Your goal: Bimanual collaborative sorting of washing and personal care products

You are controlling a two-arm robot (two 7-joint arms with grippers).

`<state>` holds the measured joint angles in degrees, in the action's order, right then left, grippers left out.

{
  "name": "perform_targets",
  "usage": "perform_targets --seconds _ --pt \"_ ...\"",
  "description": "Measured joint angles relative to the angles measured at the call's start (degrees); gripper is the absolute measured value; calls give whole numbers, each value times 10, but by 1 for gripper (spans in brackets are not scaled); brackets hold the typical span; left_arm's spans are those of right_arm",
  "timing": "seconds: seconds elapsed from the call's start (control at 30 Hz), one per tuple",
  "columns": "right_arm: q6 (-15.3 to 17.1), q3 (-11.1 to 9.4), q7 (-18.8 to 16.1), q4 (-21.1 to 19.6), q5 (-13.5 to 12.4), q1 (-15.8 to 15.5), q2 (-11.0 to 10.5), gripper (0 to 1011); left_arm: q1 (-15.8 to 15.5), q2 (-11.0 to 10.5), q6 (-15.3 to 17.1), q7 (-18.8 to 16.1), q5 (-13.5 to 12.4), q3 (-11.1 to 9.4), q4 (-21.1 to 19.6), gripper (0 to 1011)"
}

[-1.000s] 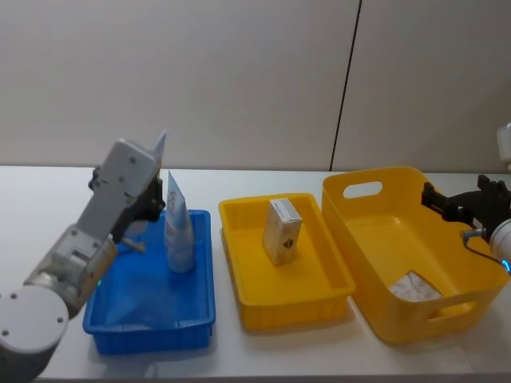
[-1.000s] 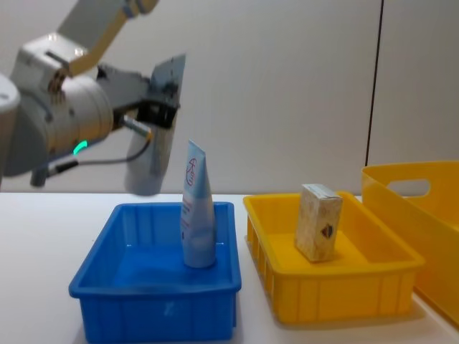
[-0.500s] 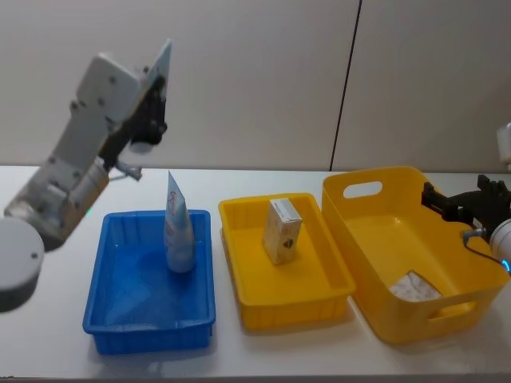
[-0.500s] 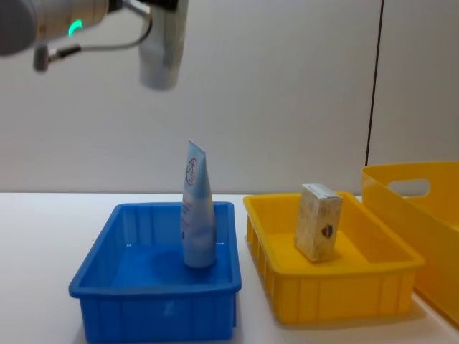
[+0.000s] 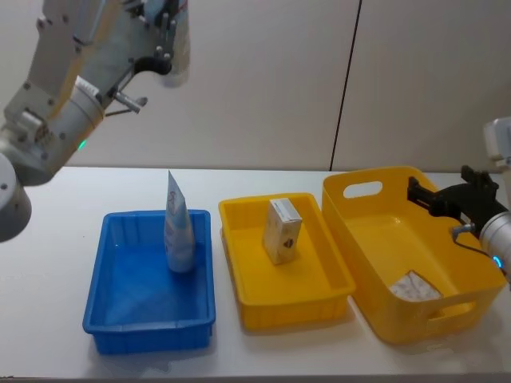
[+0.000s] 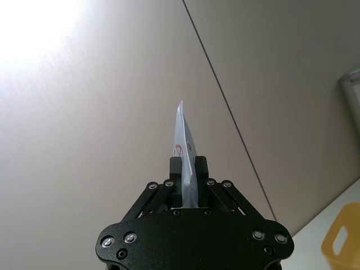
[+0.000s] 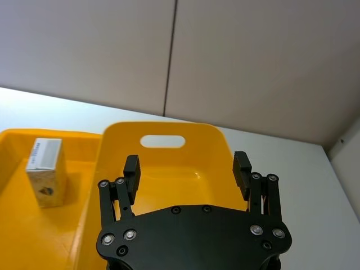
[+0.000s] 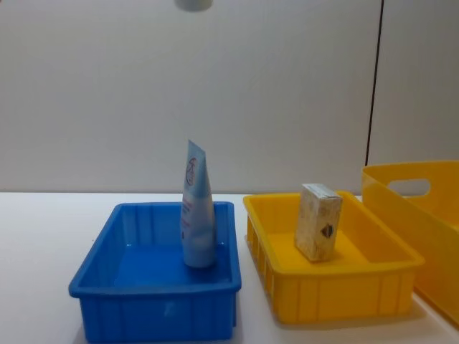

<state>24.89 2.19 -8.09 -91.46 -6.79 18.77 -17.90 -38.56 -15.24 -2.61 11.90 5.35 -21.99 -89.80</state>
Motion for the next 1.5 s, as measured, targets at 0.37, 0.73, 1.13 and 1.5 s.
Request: perform_targets --seconds 0.37,0.73,1.13,1.5 --pt "-38 24 -54 11 -3 11 -13 1000 -29 19 -27 44 40 9 31 123" --pt "-86 57 -115 20 -12 24 -30 1000 -32 29 -30 63 52 10 46 123" --pt "-168 105 -178 34 -4 44 -47 1001 -22 39 -28 77 63 8 52 123" --pt "-240 155 -194 55 32 71 -43 1001 -15 43 -22 82 68 7 52 123"
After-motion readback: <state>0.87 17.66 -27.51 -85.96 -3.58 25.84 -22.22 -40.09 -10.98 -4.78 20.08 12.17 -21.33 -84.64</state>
